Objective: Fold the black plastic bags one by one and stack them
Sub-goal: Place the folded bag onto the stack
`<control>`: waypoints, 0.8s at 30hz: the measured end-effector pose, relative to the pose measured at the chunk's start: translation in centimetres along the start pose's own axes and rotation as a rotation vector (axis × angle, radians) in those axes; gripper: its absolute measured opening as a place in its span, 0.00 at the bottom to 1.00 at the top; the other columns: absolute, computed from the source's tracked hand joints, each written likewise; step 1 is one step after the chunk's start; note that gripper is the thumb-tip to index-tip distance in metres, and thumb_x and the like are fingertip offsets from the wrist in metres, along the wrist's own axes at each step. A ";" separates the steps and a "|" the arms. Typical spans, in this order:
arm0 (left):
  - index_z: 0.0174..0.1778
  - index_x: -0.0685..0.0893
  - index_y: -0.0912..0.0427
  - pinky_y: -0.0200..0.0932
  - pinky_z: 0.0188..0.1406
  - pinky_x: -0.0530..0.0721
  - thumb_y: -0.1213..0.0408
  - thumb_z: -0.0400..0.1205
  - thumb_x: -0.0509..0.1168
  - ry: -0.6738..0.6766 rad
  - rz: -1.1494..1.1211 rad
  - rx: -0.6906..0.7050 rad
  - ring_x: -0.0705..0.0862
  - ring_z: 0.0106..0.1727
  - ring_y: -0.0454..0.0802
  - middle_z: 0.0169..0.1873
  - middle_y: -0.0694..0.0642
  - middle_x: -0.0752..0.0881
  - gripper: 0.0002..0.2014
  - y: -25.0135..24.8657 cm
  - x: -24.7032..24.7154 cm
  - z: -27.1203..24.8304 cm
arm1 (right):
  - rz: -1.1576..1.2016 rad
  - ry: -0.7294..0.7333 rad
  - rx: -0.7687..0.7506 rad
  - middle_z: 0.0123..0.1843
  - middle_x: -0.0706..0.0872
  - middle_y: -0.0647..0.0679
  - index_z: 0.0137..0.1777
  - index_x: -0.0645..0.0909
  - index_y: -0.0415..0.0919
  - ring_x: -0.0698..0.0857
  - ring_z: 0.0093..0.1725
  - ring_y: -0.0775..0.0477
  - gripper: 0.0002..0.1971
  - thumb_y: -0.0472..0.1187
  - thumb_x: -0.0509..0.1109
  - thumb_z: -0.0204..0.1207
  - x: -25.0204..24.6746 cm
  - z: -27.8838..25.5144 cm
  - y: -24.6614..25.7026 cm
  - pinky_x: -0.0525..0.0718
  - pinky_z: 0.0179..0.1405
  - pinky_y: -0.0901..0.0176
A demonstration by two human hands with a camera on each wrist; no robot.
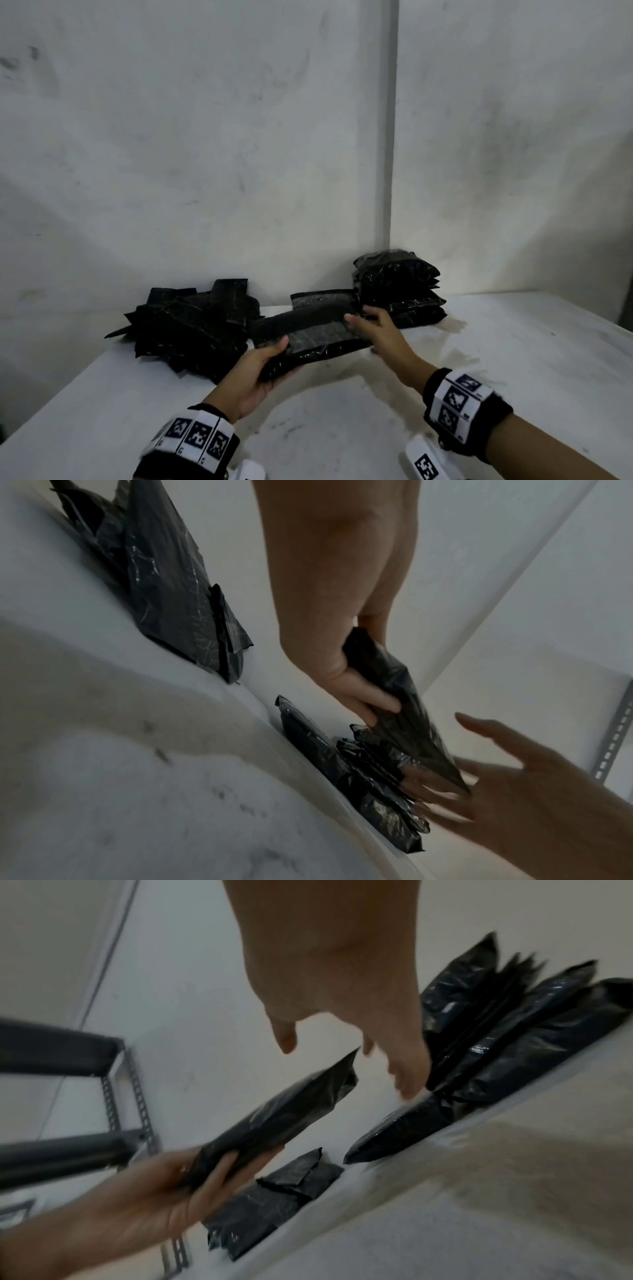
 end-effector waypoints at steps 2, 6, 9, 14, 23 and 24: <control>0.67 0.78 0.74 0.52 0.46 0.90 0.69 0.77 0.68 -0.021 -0.019 0.008 0.83 0.63 0.63 0.61 0.71 0.84 0.23 -0.8 0.0 0.4 | -0.233 -0.042 -0.410 0.70 0.74 0.57 0.72 0.69 0.55 0.75 0.69 0.57 0.30 0.51 0.77 0.72 0.8 -0.3 2.7 0.77 0.67 0.57; 0.65 0.80 0.74 0.49 0.38 0.91 0.68 0.79 0.67 -0.050 0.001 -0.006 0.85 0.56 0.62 0.62 0.71 0.83 0.20 -1.9 0.1 1.6 | -0.978 0.147 -0.855 0.82 0.62 0.59 0.81 0.59 0.62 0.56 0.83 0.58 0.40 0.52 0.70 0.69 5.4 -0.8 3.4 0.46 0.84 0.54; 0.63 0.82 0.71 0.51 0.40 0.90 0.66 0.77 0.68 -0.037 0.020 -0.021 0.86 0.55 0.61 0.57 0.70 0.86 0.19 -2.0 0.2 2.7 | -1.089 0.146 -0.879 0.83 0.65 0.55 0.81 0.63 0.59 0.60 0.83 0.53 0.33 0.50 0.69 0.77 6.6 0.6 2.3 0.48 0.84 0.55; 0.58 0.85 0.68 0.50 0.52 0.87 0.60 0.81 0.66 -0.012 0.111 -0.039 0.87 0.53 0.60 0.54 0.67 0.88 0.15 -2.5 0.8 4.7 | -1.035 0.111 -0.865 0.75 0.79 0.48 0.76 0.75 0.53 0.76 0.75 0.44 0.23 0.39 0.65 0.81 6.8 3.6 2.3 0.72 0.76 0.48; 0.52 0.82 0.60 0.47 0.43 0.84 0.57 0.87 0.59 -0.198 0.338 0.073 0.84 0.47 0.56 0.48 0.60 0.85 0.10 -5.2 -1.1 8.6 | -1.047 0.041 -0.734 0.76 0.77 0.43 0.74 0.78 0.47 0.73 0.78 0.41 0.26 0.30 0.63 0.78 7.3 13.5 2.8 0.59 0.80 0.50; 0.52 0.82 0.60 0.45 0.41 0.84 0.60 0.87 0.59 -0.209 0.367 0.078 0.84 0.46 0.55 0.48 0.59 0.85 0.09 -5.2 -1.5 8.7 | -1.071 0.043 -0.702 0.76 0.77 0.44 0.75 0.77 0.48 0.72 0.78 0.42 0.25 0.31 0.62 0.79 7.6 14.3 2.3 0.56 0.81 0.52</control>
Point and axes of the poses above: each hand's wrist, its own z-axis towards the middle knuckle, its own x-axis out of the palm, y = z × x, the point moved 6 cm from there along z, towards the middle knuckle
